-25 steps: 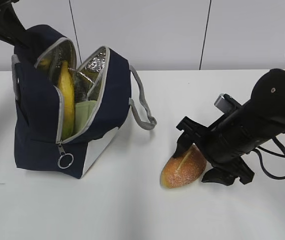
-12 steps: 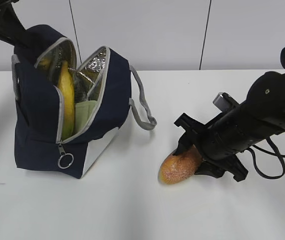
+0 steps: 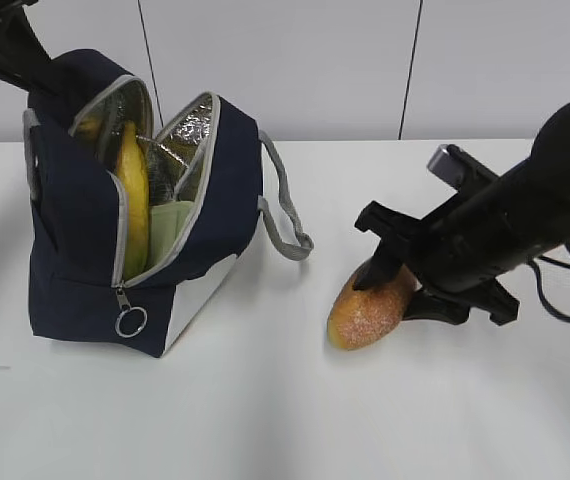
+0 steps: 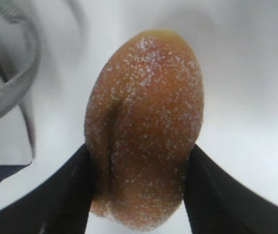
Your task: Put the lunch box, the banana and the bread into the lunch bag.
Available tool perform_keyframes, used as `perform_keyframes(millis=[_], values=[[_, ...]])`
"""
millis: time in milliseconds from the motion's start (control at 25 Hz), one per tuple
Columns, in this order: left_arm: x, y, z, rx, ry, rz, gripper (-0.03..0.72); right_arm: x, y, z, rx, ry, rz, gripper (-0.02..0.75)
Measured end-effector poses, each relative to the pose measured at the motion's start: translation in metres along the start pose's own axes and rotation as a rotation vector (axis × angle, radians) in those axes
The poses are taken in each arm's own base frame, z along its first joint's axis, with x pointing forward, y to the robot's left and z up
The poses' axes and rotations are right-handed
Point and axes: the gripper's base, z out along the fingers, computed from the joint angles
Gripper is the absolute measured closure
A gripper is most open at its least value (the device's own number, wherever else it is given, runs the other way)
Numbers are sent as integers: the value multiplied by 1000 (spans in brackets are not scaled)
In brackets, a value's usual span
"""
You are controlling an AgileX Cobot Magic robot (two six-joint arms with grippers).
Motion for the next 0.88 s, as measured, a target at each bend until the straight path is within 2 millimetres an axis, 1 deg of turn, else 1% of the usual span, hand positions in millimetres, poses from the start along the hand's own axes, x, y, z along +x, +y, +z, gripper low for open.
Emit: perform_keyframes(millis=[120, 280, 440, 520, 600, 680, 800, 880], values=[[0, 0, 0, 0, 0, 0, 703, -3, 16, -27, -51, 10, -109, 323], [0, 0, 0, 0, 0, 0, 703, -9, 45, -63, -130, 6, -249, 323], [0, 0, 0, 5, -1, -2, 703, -22, 78, -96, -210, -36, -355, 325], [0, -1, 0, 10, -1, -3, 703, -29, 93, -109, -247, -63, -403, 325], [0, -2, 0, 19, -3, -7, 703, -36, 105, -113, -277, -69, -434, 325], [0, -2, 0, 27, -4, -9, 703, -41, 116, -111, -294, -51, -475, 323], [0, -3, 0, 31, -5, -11, 703, -43, 137, -97, -308, -6, -547, 323], [0, -3, 0, 31, -5, -11, 703, -42, 150, -81, -313, 25, -584, 322]])
